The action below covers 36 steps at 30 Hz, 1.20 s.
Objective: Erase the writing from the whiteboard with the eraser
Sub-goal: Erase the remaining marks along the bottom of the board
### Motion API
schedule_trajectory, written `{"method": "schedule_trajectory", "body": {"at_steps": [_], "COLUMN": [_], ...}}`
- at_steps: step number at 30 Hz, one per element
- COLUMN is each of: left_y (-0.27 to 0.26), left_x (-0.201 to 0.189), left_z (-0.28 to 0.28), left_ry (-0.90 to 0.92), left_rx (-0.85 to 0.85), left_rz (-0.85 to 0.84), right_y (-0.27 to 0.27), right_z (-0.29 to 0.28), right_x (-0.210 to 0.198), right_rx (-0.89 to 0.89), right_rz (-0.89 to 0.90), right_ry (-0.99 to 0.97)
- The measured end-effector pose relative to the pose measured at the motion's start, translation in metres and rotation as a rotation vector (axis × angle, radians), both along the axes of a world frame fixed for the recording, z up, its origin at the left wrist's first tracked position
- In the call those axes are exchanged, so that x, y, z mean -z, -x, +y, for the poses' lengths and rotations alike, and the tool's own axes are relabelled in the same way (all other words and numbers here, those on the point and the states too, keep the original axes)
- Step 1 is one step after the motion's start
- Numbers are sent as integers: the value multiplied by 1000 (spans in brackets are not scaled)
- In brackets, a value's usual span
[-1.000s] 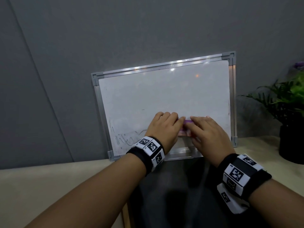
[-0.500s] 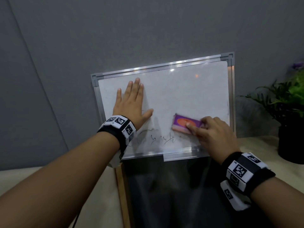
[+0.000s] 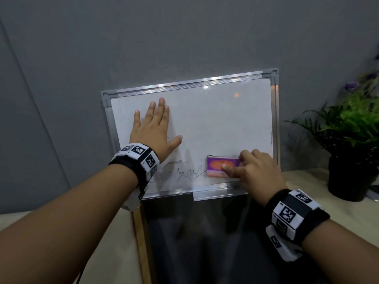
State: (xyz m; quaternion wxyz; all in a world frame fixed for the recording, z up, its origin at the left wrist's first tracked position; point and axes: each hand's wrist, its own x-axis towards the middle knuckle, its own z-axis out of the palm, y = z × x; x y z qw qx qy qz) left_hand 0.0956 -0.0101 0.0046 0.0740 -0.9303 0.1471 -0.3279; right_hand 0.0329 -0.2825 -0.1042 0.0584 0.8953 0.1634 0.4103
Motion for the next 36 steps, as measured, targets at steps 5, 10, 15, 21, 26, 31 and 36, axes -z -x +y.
{"method": "schedule_trajectory", "body": {"at_steps": [5,10,15,21,26,31,36], "left_y": [0,1,3,5,5,5,5], "left_x": [0,0,-3,-3,-5,-6,-6], "left_z": [0,-1,1,-1,-1,0,-2], "left_ry": [-5,-1,3,21,11,6,16], "left_rx": [2,0,-2,4,1,1,6], "left_rz": [7,6,18,26,38,41,45], "right_y": [11,9,13,18,22,25,22], "right_z": [-20,-17,-11,-23,-20,-25,-24], "right_x": [-28,-40,-42,-66,-71,-78,-82], "right_rx": [42,77,8,79,114,159,140], "right_rz": [-57,1,88,149,259,319,219], "right_ry": [1,39,211,335,481,562,584]}}
